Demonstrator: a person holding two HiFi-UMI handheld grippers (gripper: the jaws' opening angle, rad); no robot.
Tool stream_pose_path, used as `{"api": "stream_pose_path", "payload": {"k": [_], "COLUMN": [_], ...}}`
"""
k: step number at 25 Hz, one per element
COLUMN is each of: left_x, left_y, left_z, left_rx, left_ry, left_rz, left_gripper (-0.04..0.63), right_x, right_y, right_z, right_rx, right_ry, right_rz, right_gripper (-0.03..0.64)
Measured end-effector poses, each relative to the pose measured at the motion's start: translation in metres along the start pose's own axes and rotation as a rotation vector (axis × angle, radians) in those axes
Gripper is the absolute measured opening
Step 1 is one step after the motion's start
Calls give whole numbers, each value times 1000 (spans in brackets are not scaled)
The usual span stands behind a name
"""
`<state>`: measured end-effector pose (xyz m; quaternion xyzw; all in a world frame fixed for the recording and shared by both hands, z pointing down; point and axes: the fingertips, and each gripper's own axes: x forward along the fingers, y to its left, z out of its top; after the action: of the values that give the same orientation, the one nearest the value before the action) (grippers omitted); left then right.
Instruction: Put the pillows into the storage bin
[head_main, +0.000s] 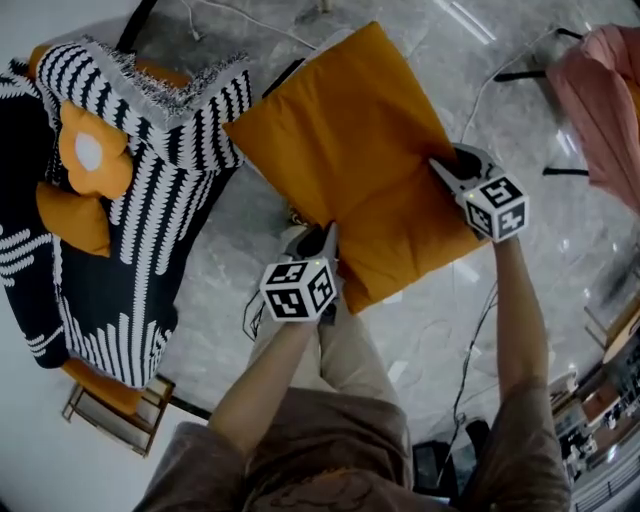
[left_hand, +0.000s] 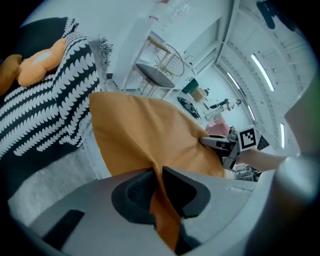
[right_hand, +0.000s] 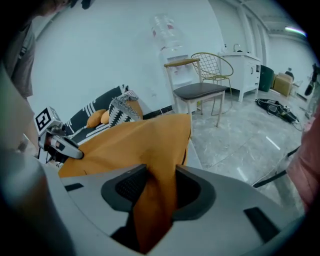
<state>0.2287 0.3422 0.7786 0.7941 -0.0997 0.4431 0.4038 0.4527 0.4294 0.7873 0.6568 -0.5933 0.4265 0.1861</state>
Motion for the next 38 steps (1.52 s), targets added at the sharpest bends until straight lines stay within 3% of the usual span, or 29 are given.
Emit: {"api": "stream_pose_path", "payload": {"k": [2,3,4,9,15,19,27,32,38], "left_x": [6,10,11,8,-30,-94,-257,-342,-428], "left_y": [5,7,8,1,-24,-49,-75,-58,13], "left_z": [-9,-13,-15,-2,56,90,143,161,167], "left_rx": [-23,-32,-31,28,110,154,154,137,64], "left_ry": [20,28,28,-1,-114,-188,-365,-465,-567], "left_rz": [21,24,20,-14,-44,-26,42,79,151], "left_gripper": [118,278,334,351,351,351,351,351,351], "right_x": [4,5,5,2,-25,-70,-156,-164,-133], "right_y": [-16,-23,-27,-12,41,91,201,280,380], "right_z": [-1,-1,0,4,39,80,180,229,285], "right_rx": [-27,-28,-17,38,42,61,56,-9,-127], "right_ry": [20,19,12,-27,-97,-160,-272,-280,-264], "right_rz": [-68,-100,-117,-93,-44,-7,81,169,278], "right_gripper": [253,293,323,336,337,336,337,337,336]}}
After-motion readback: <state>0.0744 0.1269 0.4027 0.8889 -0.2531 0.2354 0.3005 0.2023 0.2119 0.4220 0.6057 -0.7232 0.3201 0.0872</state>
